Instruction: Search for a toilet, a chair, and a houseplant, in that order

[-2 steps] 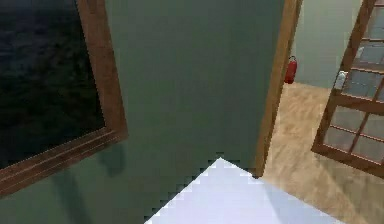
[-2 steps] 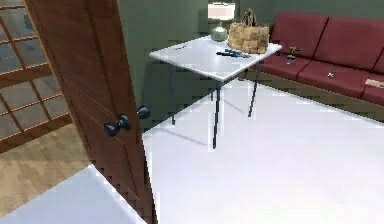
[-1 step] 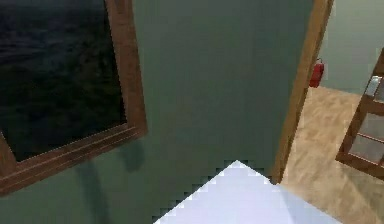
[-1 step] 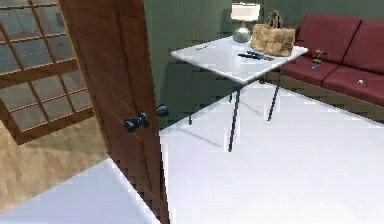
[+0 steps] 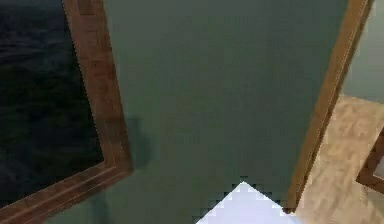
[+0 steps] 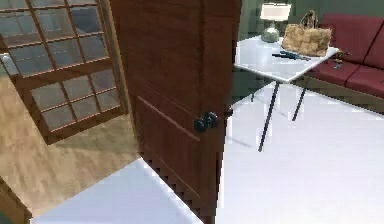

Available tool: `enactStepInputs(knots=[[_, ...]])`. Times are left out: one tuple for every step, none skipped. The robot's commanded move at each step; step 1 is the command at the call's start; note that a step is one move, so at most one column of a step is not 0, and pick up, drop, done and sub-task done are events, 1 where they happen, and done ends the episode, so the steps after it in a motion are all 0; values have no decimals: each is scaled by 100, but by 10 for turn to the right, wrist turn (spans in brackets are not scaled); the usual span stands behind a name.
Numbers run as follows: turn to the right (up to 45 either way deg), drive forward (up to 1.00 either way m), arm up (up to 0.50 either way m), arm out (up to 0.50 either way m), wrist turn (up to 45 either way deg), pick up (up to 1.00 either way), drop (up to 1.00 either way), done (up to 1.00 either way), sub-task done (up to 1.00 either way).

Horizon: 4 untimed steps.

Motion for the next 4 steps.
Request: enactStepInputs(knots=[[450, 0, 0, 0, 0, 0, 0, 0, 0], [0, 100, 0, 0, 0, 0, 0, 0, 0], [30, 0, 0, 0, 0, 0, 0, 0, 0], [0, 50, 0, 0, 0, 0, 0, 0, 0]])
